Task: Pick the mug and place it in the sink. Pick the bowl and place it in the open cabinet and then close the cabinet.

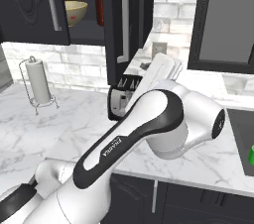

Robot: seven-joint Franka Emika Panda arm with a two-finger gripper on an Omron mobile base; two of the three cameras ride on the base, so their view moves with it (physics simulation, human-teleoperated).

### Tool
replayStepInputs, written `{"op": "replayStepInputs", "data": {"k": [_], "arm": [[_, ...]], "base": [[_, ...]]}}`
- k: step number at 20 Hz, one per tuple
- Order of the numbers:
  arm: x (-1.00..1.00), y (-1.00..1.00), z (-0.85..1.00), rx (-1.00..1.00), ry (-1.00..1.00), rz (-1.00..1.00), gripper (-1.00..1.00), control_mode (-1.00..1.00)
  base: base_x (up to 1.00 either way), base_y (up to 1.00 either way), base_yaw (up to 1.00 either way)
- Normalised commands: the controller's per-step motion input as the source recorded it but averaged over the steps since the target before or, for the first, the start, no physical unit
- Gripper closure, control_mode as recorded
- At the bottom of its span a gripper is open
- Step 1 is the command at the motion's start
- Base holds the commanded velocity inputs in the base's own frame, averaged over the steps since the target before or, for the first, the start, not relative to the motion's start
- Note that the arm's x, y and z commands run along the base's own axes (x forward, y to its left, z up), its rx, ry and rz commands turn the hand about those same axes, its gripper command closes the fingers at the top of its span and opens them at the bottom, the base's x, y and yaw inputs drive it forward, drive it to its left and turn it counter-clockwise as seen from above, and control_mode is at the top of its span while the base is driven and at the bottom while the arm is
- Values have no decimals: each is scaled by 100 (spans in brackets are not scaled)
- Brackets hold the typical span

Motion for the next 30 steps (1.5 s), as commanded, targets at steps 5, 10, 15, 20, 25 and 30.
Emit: {"op": "replayStepInputs", "data": {"k": [5,10,15,20,25,30], "arm": [[46,0,-6,15,0,8,-100,-100],[46,9,-18,15,0,14,-100,-100],[29,23,-21,15,0,14,-100,-100],[1,28,-3,3,0,9,-100,-100],[0,19,0,0,0,6,-100,-100],[-2,7,7,0,-8,5,-100,-100]], "base": [[0,0,0],[0,0,0],[0,0,0],[0,0,0],[0,0,0],[0,0,0]]}}
